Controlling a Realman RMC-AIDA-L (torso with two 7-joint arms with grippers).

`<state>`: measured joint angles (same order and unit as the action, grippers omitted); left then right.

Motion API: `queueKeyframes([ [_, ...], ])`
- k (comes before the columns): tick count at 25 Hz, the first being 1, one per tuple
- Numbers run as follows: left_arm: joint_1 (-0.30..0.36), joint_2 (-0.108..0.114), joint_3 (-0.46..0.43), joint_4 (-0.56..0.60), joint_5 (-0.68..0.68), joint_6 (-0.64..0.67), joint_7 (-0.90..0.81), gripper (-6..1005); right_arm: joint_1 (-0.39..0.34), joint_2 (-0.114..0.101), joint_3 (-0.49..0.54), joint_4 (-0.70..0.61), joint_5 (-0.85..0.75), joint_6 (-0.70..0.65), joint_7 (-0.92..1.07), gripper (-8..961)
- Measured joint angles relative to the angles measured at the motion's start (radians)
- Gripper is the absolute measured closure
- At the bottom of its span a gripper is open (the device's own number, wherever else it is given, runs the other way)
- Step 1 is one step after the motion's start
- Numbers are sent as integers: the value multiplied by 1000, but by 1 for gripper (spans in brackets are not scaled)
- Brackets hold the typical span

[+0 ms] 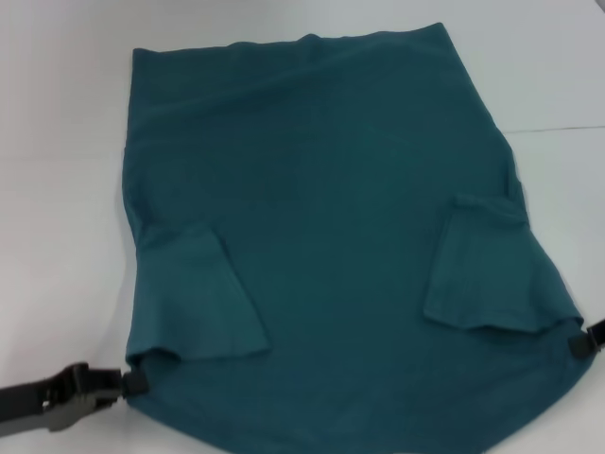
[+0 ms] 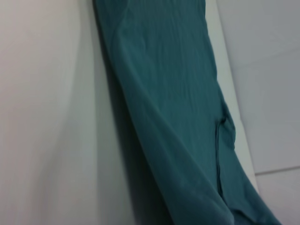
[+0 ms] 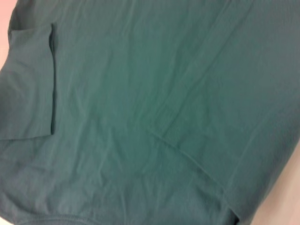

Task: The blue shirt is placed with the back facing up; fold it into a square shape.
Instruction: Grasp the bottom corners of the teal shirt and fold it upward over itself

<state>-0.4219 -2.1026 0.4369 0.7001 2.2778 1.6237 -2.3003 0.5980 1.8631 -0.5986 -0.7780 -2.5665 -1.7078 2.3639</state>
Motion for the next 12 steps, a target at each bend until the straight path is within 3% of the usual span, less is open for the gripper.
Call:
queueKeyframes([
  [12,47,-5,-7,47,103,142,33,963,-104,35,16,-56,0,-165,-14,878],
])
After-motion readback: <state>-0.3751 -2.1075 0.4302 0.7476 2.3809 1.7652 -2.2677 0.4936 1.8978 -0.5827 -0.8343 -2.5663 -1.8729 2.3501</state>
